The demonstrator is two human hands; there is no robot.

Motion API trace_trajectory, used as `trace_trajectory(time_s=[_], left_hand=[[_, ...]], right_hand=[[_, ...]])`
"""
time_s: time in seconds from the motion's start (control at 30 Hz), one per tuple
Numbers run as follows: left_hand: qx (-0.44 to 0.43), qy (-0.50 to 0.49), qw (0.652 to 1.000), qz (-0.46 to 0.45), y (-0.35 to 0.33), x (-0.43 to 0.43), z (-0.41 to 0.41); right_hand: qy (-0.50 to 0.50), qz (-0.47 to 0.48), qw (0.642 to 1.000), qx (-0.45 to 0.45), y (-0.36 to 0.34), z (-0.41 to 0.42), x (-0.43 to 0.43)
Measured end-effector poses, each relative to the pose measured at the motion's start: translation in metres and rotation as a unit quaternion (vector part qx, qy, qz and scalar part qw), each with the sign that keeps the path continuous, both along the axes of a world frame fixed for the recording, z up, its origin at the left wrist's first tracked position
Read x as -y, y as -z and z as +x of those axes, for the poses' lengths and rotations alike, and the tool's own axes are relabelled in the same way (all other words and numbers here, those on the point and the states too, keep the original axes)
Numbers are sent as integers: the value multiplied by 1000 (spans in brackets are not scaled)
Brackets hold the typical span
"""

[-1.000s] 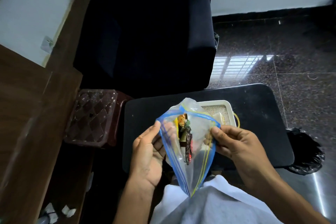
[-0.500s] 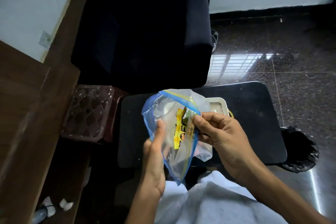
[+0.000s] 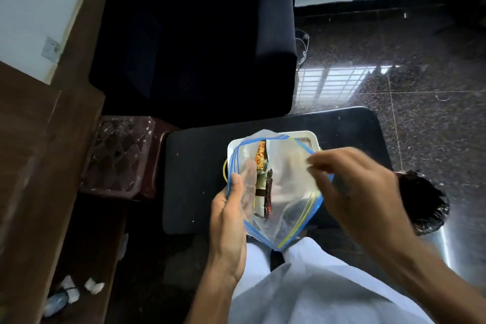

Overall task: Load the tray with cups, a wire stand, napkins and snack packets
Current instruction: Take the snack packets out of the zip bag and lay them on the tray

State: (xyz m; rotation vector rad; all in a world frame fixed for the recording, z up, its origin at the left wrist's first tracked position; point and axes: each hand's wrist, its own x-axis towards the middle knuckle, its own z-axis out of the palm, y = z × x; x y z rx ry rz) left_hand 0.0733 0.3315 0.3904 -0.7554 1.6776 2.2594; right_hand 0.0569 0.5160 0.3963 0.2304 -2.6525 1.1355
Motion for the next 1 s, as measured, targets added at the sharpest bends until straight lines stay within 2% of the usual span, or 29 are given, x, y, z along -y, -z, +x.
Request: trace_trajectory(time_s=[0.07,0.13,0.27,0.37,0.43,0.53,0.73,0.87,1.0], left_hand=[[4,-13,1000,-1,2,7,1],[2,-12,1000,-12,3,16,3],[5,-17,1000,-24,2,36,3],[15,-35,999,14,2,46,0],[19,-38,999,32,1,49,-2],[26,-45,998,46,1,56,-10],[45,-38,996,64,9,83,-25],[45,-11,998,52,11,90,-29],[46,0,998,41,17,92,-29]], right_hand=[[-203,45,978,7,0,-11,21],[-358,165,916,78,12,-29,49],[-441,370,815,62,61,-52,97],[-456,433,776,44,77,-56,113],[-452,448,770,42,80,-58,119],[-451,443,773,54,66,-64,127],[-410,408,814,48,-8,-76,116],[-347,340,873,26,-66,-79,97],[-214,118,969,28,-85,-72,63]])
